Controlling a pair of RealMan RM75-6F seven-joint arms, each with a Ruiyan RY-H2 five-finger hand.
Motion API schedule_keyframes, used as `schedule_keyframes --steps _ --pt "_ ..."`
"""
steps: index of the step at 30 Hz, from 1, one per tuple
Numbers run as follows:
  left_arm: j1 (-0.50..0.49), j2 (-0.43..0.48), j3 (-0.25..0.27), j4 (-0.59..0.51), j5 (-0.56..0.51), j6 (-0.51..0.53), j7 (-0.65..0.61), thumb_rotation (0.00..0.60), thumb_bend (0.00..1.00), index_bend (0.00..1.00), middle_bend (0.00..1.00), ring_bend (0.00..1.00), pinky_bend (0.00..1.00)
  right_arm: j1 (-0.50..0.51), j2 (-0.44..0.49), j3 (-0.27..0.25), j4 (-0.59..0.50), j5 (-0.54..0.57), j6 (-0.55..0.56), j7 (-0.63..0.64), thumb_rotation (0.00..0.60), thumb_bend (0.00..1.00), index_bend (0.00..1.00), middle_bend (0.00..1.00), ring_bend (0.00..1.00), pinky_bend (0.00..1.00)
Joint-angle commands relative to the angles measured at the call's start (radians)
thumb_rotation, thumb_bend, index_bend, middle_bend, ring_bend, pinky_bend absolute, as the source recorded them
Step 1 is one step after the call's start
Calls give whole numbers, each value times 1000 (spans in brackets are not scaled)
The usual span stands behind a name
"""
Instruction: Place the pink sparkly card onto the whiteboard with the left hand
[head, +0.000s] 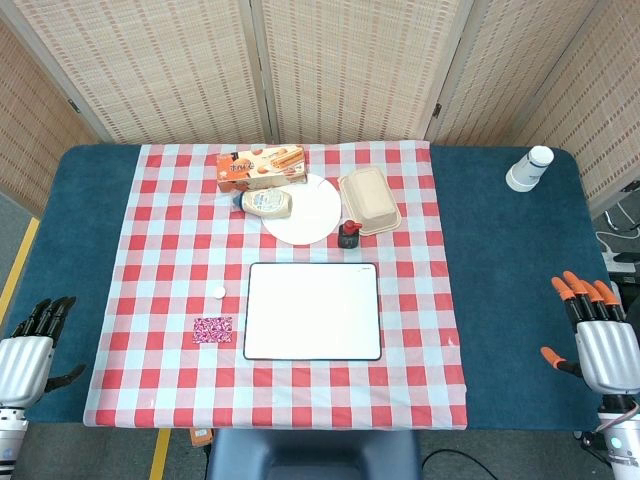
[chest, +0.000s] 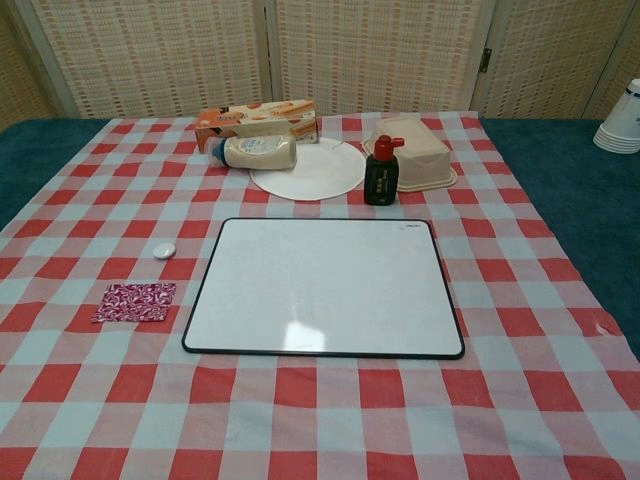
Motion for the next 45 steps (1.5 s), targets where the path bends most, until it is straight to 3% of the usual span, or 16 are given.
schedule_keyframes --steps 1,22,34,36,40,41,45 --pt "0 -2 -1 5 2 4 -6 600 148 0 88 52 250 1 1 0 0 5 -6 3 600 0 108 29 0 99" --pt "-23 -2 -4 7 44 3 -19 600 148 0 99 55 229 -3 -2 -2 -7 -4 6 -4 600 0 109 29 0 99" --pt "-27 -37 5 23 52 0 -14 600 146 0 107 72 279 9 -3 -11 0 -6 -25 -5 600 0 111 29 0 100" --pt "-30 -38 5 16 59 1 2 600 147 0 123 146 375 7 -2 -10 -1 -6 -20 -1 600 0 111 29 0 100" --pt "-37 -46 13 3 86 2 32 600 147 1 215 389 608 10 -7 -10 4 -3 -25 -4 600 0 111 26 0 100" --pt "-39 -50 15 1 94 3 40 600 147 2 298 476 660 11 -7 -12 4 -5 -28 -6 600 0 111 25 0 100" --pt "-58 -69 36 -18 126 -32 61 600 150 50 784 817 864 13 -6 -20 4 -18 -31 -4 600 0 111 24 0 100"
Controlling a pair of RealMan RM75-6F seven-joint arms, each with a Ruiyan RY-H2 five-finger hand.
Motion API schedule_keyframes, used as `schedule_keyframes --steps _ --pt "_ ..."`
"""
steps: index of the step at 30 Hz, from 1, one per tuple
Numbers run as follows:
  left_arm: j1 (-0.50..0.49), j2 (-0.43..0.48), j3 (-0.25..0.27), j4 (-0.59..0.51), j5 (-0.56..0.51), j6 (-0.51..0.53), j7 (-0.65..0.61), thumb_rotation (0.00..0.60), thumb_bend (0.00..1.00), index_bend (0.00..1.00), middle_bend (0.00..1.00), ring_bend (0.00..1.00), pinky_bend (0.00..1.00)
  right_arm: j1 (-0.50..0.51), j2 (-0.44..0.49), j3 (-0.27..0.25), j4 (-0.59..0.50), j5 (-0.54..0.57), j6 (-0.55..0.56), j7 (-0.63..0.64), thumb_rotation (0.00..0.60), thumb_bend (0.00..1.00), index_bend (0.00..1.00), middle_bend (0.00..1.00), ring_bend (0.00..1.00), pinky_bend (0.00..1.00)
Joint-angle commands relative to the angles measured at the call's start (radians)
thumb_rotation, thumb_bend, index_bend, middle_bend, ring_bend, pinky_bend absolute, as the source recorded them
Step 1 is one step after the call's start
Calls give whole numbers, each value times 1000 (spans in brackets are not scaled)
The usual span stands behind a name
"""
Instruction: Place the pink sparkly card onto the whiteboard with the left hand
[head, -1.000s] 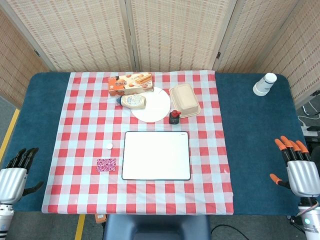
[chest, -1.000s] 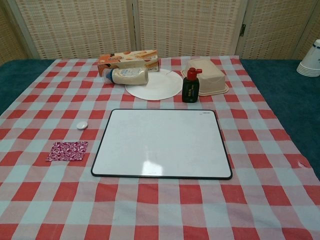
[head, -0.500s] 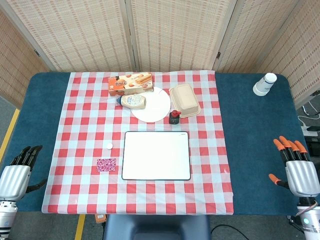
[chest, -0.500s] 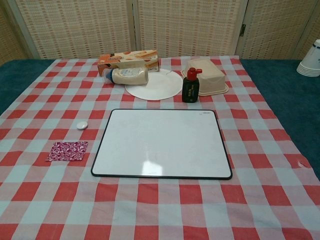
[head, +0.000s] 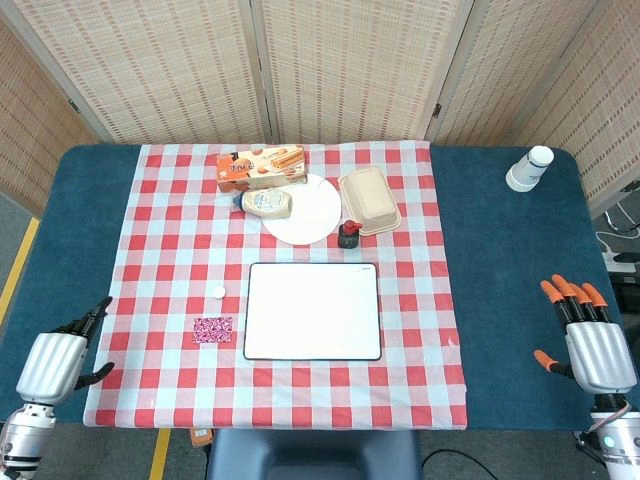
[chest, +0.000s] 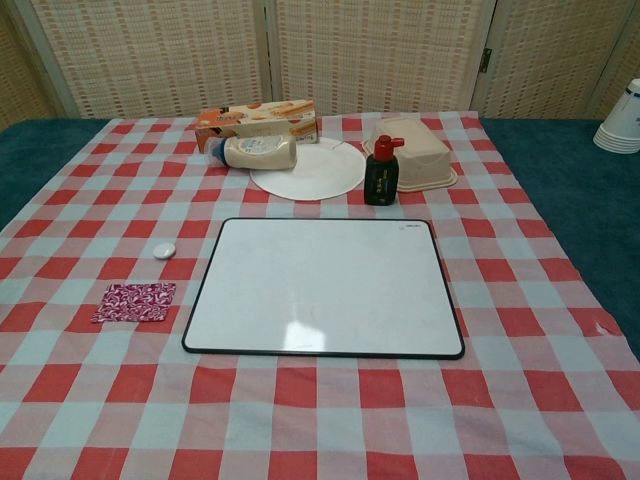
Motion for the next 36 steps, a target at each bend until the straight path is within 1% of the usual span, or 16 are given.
schedule_keyframes --steps 1,3,5,7,9,10,13,16,19,22,25,36 --pt "-22 -26 16 -10 22 -38 19 600 152 86 851 862 896 1 1 -2 1 -2 -1 3 600 0 111 24 0 100" --pt "-36 -58 22 2 19 -72 51 600 156 143 911 905 923 1 3 -1 1 3 -4 5 600 0 111 24 0 100" --pt "-44 -101 23 -13 -15 -108 92 600 159 181 937 925 931 1 7 0 -3 5 -4 8 600 0 111 24 0 100" --pt "-32 -166 1 -41 -65 -93 102 600 169 226 956 941 937 -2 11 0 -6 1 3 15 600 0 111 24 0 100" --pt "-27 -222 -20 -41 -94 -71 122 600 197 287 984 963 951 -5 13 -1 -6 -2 8 21 600 0 111 24 0 100" --pt "-31 -247 -29 -41 -113 -73 144 600 208 300 991 969 954 -6 14 -2 -5 -3 9 24 600 0 111 24 0 100" --pt "-44 -277 -48 -68 -174 -101 193 600 214 298 993 970 955 -5 16 -3 -3 -4 7 28 600 0 111 24 0 100" --pt "-50 -280 -52 -79 -198 -113 216 600 214 294 993 970 955 -5 17 -3 -3 -5 6 29 600 0 111 24 0 100" --pt "-70 -299 -65 -98 -264 -147 286 600 214 287 992 970 955 -2 17 -5 -2 -7 0 30 600 0 111 24 0 100" --pt "-108 -368 -105 -50 -347 -174 349 600 213 286 993 970 955 1 17 -9 -2 -6 -11 26 600 0 111 24 0 100" --pt "-126 -399 -117 -23 -390 -184 374 600 214 286 993 970 955 -1 18 -10 -3 -10 -5 27 600 0 111 24 0 100" --pt "-194 -445 -143 21 -481 -220 432 600 217 289 993 970 956 2 15 -7 -3 -1 -10 18 600 0 111 24 0 100"
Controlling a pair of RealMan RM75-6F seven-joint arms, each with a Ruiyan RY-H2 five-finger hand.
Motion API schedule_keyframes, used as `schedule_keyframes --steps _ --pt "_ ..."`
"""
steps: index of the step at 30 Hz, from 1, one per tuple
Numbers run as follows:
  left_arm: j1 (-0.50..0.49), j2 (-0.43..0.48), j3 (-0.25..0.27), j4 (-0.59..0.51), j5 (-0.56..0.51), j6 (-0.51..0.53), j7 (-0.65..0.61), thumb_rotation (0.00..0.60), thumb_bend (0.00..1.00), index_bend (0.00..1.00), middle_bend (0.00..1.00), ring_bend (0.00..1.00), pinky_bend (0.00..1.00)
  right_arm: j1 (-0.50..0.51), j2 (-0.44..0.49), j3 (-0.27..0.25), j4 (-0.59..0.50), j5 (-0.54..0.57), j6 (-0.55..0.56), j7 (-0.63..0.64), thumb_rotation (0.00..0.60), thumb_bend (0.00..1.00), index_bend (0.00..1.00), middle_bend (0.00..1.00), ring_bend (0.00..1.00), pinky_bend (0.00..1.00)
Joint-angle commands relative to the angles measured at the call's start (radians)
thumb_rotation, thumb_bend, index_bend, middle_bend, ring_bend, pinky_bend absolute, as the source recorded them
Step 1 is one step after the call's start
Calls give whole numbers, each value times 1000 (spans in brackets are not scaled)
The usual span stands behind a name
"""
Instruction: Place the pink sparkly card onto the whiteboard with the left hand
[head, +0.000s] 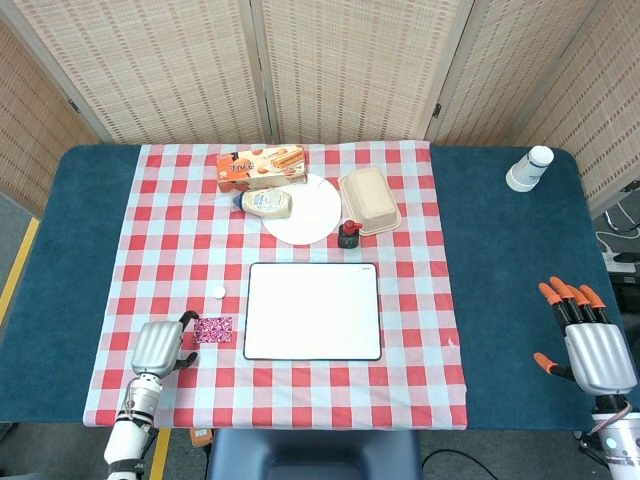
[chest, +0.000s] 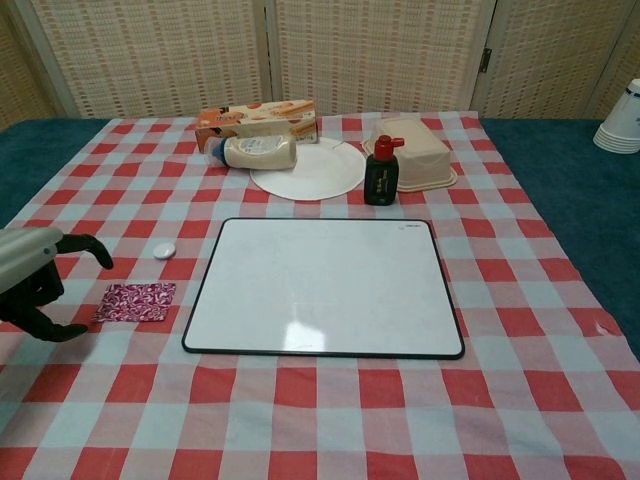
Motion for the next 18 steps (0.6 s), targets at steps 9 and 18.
schedule_keyframes --steps 9,18 --pt "-43 -30 -3 28 -27 3 15 600 216 293 993 971 955 0 5 5 0 11 -2 7 600 0 111 25 0 100" --pt "-70 -47 0 68 -38 -12 -2 600 217 288 993 970 955 2 3 8 0 19 -5 2 600 0 111 25 0 100"
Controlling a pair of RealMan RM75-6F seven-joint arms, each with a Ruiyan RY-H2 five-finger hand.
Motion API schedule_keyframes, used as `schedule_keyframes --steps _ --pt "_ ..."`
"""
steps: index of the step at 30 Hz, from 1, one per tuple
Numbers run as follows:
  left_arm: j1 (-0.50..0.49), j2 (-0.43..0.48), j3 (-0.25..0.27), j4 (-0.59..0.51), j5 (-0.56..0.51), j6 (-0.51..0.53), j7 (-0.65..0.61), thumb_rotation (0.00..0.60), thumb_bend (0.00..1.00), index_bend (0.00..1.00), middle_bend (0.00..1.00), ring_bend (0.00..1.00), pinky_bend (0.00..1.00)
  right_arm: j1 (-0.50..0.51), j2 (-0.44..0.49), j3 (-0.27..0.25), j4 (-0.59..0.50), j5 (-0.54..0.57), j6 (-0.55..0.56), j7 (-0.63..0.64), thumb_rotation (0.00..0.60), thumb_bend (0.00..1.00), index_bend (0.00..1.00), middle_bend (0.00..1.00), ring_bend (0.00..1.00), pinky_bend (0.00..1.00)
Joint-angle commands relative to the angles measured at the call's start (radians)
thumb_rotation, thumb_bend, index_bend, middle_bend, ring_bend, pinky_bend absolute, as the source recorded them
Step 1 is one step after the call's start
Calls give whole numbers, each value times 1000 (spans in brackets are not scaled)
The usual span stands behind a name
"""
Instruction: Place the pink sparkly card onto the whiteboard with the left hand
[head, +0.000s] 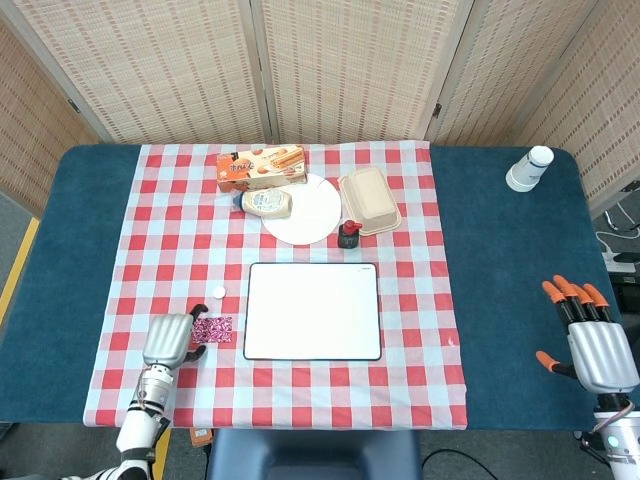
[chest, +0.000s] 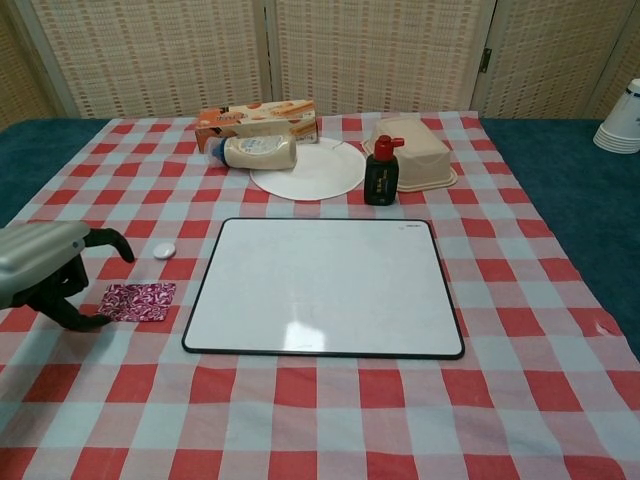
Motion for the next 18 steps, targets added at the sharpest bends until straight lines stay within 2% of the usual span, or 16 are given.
schedule_keyframes --steps 1,18 --pt "-9 -6 1 12 -9 -7 -4 600 217 288 993 970 955 1 -1 1 0 2 -1 -1 600 0 111 25 0 100" --pt "-54 -4 -11 27 -108 -43 16 600 218 289 996 974 957 2 0 2 3 4 -2 3 600 0 111 24 0 100"
